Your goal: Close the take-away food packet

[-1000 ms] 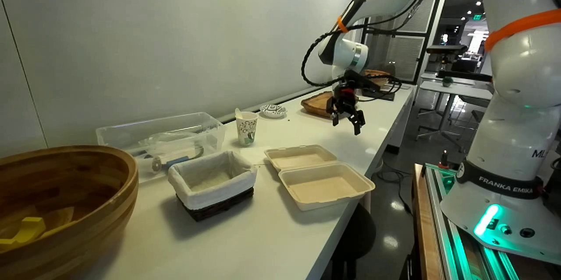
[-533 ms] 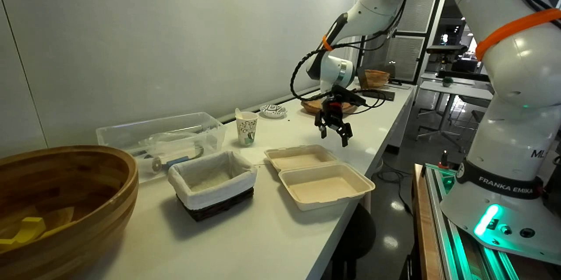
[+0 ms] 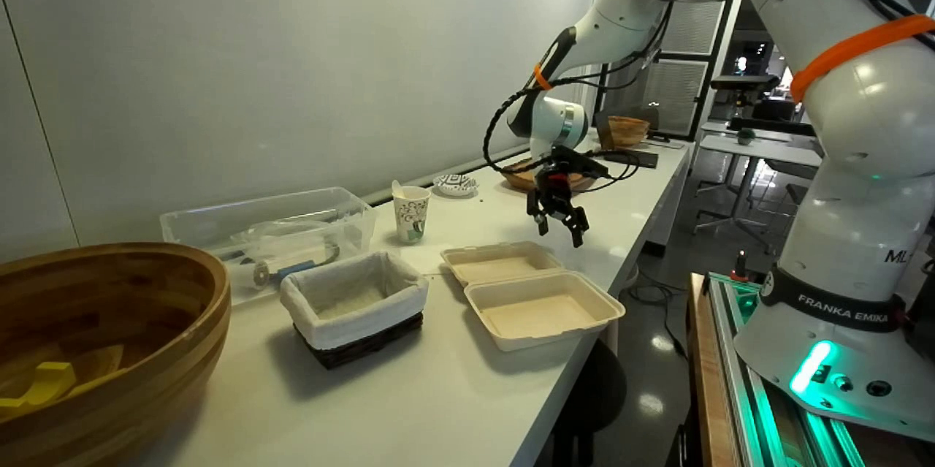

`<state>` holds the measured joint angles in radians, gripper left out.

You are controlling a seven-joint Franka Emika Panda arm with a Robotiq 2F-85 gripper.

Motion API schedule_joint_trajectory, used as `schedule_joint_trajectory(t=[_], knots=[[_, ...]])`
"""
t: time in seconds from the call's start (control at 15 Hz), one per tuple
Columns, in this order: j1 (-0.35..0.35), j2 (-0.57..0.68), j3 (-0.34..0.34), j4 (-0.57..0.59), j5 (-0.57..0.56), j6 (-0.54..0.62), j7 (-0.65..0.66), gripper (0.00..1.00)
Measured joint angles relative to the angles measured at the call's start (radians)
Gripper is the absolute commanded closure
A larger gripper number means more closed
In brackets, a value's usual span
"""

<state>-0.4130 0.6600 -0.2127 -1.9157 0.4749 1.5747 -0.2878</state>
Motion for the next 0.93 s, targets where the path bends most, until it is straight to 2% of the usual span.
schedule_joint_trajectory(t=[0.13, 0.4, 0.47, 0.53, 0.87, 0.93], knots=[[0.000, 0.015, 0.006, 0.019, -0.004, 0.002, -0.001, 0.27], [0.000, 0.045, 0.019, 0.058, -0.015, 0.003, -0.001, 0.59], [0.000, 0.052, 0.023, 0.064, -0.022, 0.006, -0.001, 0.66], [0.001, 0.058, 0.027, 0.072, -0.030, 0.008, -0.001, 0.69], [0.004, 0.075, 0.034, 0.098, -0.076, 0.010, -0.001, 0.53], [0.004, 0.076, 0.034, 0.101, -0.083, 0.013, -0.001, 0.40]])
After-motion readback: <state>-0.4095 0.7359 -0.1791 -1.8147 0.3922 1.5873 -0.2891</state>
